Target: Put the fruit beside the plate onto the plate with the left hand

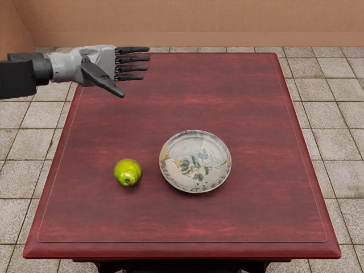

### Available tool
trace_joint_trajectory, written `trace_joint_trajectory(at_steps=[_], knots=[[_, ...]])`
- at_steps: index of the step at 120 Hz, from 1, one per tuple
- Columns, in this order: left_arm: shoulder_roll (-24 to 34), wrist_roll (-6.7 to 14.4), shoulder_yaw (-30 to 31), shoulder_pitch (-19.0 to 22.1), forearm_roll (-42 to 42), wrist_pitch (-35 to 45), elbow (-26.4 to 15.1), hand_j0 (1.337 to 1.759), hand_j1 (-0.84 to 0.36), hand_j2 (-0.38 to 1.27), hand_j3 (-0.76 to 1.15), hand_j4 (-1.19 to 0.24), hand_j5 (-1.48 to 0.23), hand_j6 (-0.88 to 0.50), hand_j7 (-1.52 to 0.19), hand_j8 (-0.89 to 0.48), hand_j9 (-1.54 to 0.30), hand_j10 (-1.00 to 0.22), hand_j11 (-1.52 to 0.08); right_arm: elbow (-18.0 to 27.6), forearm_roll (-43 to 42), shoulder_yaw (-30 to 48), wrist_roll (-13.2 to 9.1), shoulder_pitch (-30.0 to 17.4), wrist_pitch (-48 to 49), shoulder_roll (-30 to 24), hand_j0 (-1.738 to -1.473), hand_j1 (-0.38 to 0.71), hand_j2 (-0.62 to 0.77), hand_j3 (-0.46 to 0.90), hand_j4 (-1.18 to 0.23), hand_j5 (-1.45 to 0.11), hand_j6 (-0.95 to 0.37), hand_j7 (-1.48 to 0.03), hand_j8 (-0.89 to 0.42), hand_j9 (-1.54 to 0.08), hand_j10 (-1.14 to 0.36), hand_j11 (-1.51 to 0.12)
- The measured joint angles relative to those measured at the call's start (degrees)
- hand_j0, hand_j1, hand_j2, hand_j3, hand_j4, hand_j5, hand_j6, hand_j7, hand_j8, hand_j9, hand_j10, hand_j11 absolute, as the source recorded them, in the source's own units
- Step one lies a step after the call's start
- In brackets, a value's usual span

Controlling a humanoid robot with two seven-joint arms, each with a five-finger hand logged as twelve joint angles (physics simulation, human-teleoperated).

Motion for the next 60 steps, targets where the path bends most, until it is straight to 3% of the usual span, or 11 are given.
trace_joint_trajectory(at_steps=[11, 34, 60], knots=[[0.08, 0.28, 0.06, -0.15, 1.03, 0.0, 0.01, 1.658, 0.34, 0.0, 0.0, 0.0, -0.01, 0.0, -0.01, 0.0, -0.01, 0.0, -0.01, 0.04, 0.01, -0.02, 0.0, -0.05, -0.01, 0.0, -1.658, -0.32, 0.0, 0.0, -0.02, -0.03, -0.02, -0.03, -0.02, -0.03, -0.02, -0.03], [2.62, 4.01, 0.12, 0.03, 7.24, 0.0, 0.03, 1.658, 0.34, 0.0, 0.0, -0.01, -0.01, 0.0, -0.01, 0.0, -0.01, 0.0, -0.01, -1.82, 0.04, 0.15, -0.01, 0.0, -0.35, 0.0, -1.658, -0.32, 0.0, 0.0, -0.02, -0.03, -0.02, -0.03, -0.02, -0.03, -0.02, -0.03], [1.77, 4.88, -0.12, -2.6, 19.27, 0.0, -0.09, 1.658, 0.34, 0.0, 0.0, -0.01, -0.01, -0.01, -0.01, -0.01, -0.01, -0.01, -0.01, -2.26, 0.04, 0.16, -0.01, -0.01, -0.42, 0.0, -1.658, -0.32, 0.0, 0.0, -0.02, -0.03, -0.02, -0.03, -0.02, -0.03, -0.02, -0.03]])
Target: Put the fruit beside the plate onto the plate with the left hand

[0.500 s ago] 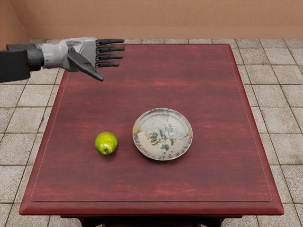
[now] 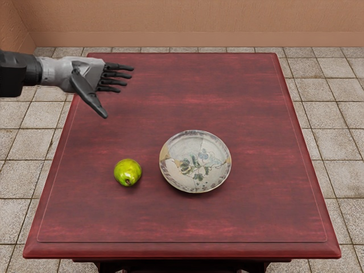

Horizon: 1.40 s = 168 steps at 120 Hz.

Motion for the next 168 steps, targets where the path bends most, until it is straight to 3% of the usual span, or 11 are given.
trace_joint_trajectory(at_steps=[15, 20, 25, 40, 50, 63, 83, 99, 107, 133, 168], knots=[[0.04, -0.36, -0.37, 0.51, 10.75, 0.0, -0.26, 1.658, 0.34, 0.0, 0.0, -0.01, -0.01, -0.01, -0.01, -0.01, -0.01, -0.01, -0.01, -0.04, 0.0, 0.0, 0.0, 0.0, -0.01, 0.0, -1.658, -0.32, 0.0, 0.0, -0.02, -0.03, -0.02, -0.03, -0.02, -0.03, -0.02, -0.03], [0.99, -1.65, -0.02, 0.68, 13.43, 0.04, -1.62, 1.658, 0.34, 0.0, 0.0, -0.01, -0.01, -0.01, -0.01, -0.01, -0.01, -0.01, -0.01, -0.05, 0.0, 0.0, 0.0, 0.0, -0.01, 0.0, -1.658, -0.32, 0.0, 0.0, -0.02, -0.03, -0.02, -0.03, -0.02, -0.03, -0.02, -0.03], [1.77, -4.3, 1.66, 0.08, 15.52, 1.23, -3.5, 1.658, 0.34, 0.0, 0.0, -0.01, -0.01, -0.01, -0.01, -0.01, -0.01, -0.01, -0.01, -0.05, 0.0, 0.0, 0.0, 0.0, -0.01, 0.0, -1.658, -0.32, 0.0, 0.0, -0.02, -0.03, -0.02, -0.03, -0.02, -0.03, -0.02, -0.03], [2.7, -15.39, 10.95, -1.82, 18.51, 10.37, -9.38, 1.658, 0.34, 0.0, 0.0, -0.01, -0.01, -0.01, -0.01, -0.01, -0.01, -0.01, -0.01, -0.06, 0.0, 0.0, 0.0, 0.0, -0.01, 0.0, -1.658, -0.32, 0.0, 0.0, -0.02, -0.03, -0.02, -0.03, -0.02, -0.03, -0.02, -0.03], [3.04, -19.71, 17.17, -4.18, 19.19, 17.59, -14.41, 1.658, 0.34, 0.0, 0.0, -0.01, -0.01, -0.01, -0.01, -0.01, -0.01, -0.01, -0.01, -0.06, 0.0, 0.0, 0.0, 0.0, -0.01, 0.0, -1.658, -0.32, 0.0, 0.0, -0.02, -0.03, -0.02, -0.03, -0.02, -0.03, -0.02, -0.03], [2.52, -22.08, 24.19, -7.22, 19.44, 26.22, -20.97, 1.658, 0.34, 0.0, 0.0, -0.01, -0.01, -0.01, -0.01, -0.01, -0.01, -0.01, -0.01, -0.06, 0.0, 0.0, 0.0, 0.0, -0.01, 0.0, -1.658, -0.32, 0.0, 0.0, -0.02, -0.03, -0.02, -0.03, -0.02, -0.03, -0.02, -0.03], [-0.43, -23.37, 32.84, -11.95, 19.15, 30.82, -25.56, 1.658, 0.35, 0.0, 0.0, 0.0, 0.0, 0.0, 0.0, 0.0, 0.0, 0.0, 0.0, -0.06, 0.0, 0.0, 0.0, 0.0, -0.01, 0.0, -1.658, -0.32, 0.0, 0.0, -0.02, -0.03, -0.02, -0.03, -0.02, -0.03, -0.02, -0.03], [-0.2, -29.82, 40.55, -14.69, 18.94, 32.44, -26.51, 1.658, 0.35, 0.0, 0.0, 0.0, 0.0, 0.0, 0.0, 0.0, 0.0, 0.0, 0.0, -0.06, 0.0, 0.0, 0.0, 0.0, -0.01, 0.0, -1.658, -0.32, 0.0, 0.0, -0.02, -0.03, -0.02, -0.03, -0.02, -0.03, -0.02, -0.03], [-0.56, -32.08, 43.66, -15.49, 18.95, 32.84, -26.56, 1.658, 0.34, 0.0, 0.0, -0.01, -0.01, -0.01, -0.01, -0.01, -0.01, -0.01, -0.01, -0.06, 0.0, 0.0, 0.0, 0.0, -0.01, 0.0, -1.658, -0.32, 0.0, 0.0, -0.02, -0.03, -0.02, -0.03, -0.02, -0.03, -0.02, -0.03], [-4.5, -34.34, 50.03, -19.16, 19.4, 33.26, -26.61, 1.658, 0.32, 0.01, 0.0, -0.03, -0.03, -0.03, -0.03, -0.03, -0.03, -0.03, -0.03, -0.06, 0.0, 0.0, 0.0, 0.0, -0.01, 0.0, -1.658, -0.32, 0.0, 0.0, -0.02, -0.03, -0.02, -0.03, -0.02, -0.03, -0.02, -0.03], [-6.43, -33.59, 53.67, -19.2, 19.65, 37.12, -26.5, 1.658, 0.22, 0.02, 0.0, -0.11, -0.14, -0.11, -0.14, -0.11, -0.14, -0.11, -0.14, -0.06, 0.0, 0.0, 0.0, 0.0, -0.01, 0.0, -1.658, -0.32, 0.0, 0.0, -0.02, -0.03, -0.02, -0.03, -0.02, -0.03, -0.02, -0.03]])
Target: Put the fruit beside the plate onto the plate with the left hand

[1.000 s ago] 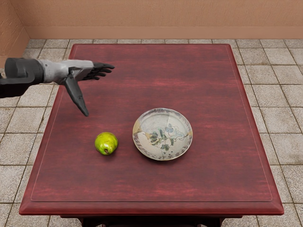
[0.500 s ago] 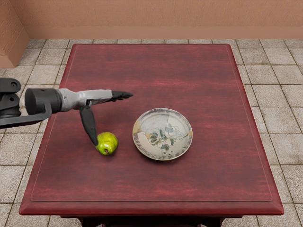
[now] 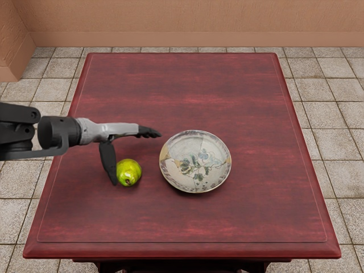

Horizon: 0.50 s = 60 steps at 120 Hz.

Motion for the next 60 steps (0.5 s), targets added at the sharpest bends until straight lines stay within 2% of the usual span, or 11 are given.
trace_joint_trajectory(at_steps=[60], knots=[[0.44, 0.42, 1.85, -0.38, 0.09, -1.06, -0.48, 1.658, 0.01, 0.06, 0.0, -0.29, -0.37, -0.29, -0.37, -0.29, -0.37, -0.29, -0.37, 0.0, 0.0, 0.0, 0.0, 0.0, 0.0, 0.0, -1.658, -0.32, 0.0, 0.0, -0.02, -0.03, -0.02, -0.03, -0.02, -0.03, -0.02, -0.03]])
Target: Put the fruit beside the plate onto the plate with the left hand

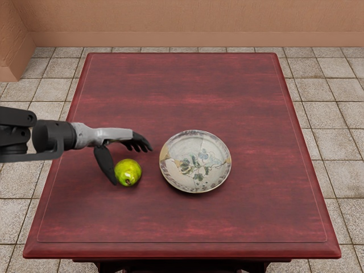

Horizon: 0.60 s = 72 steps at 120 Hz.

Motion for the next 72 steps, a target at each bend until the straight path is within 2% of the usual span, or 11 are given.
trace_joint_trajectory(at_steps=[72], knots=[[0.0, 0.29, -0.02, 0.21, 0.07, -2.25, -1.18, 1.658, -0.12, 0.08, 0.0, -0.4, -0.51, -0.4, -0.51, -0.37, -0.51, -0.39, -0.51, 0.0, 0.0, 0.0, 0.0, 0.0, 0.0, 0.0, -1.658, -0.32, 0.0, 0.0, -0.02, -0.03, -0.02, -0.03, -0.02, -0.03, -0.02, -0.03]])
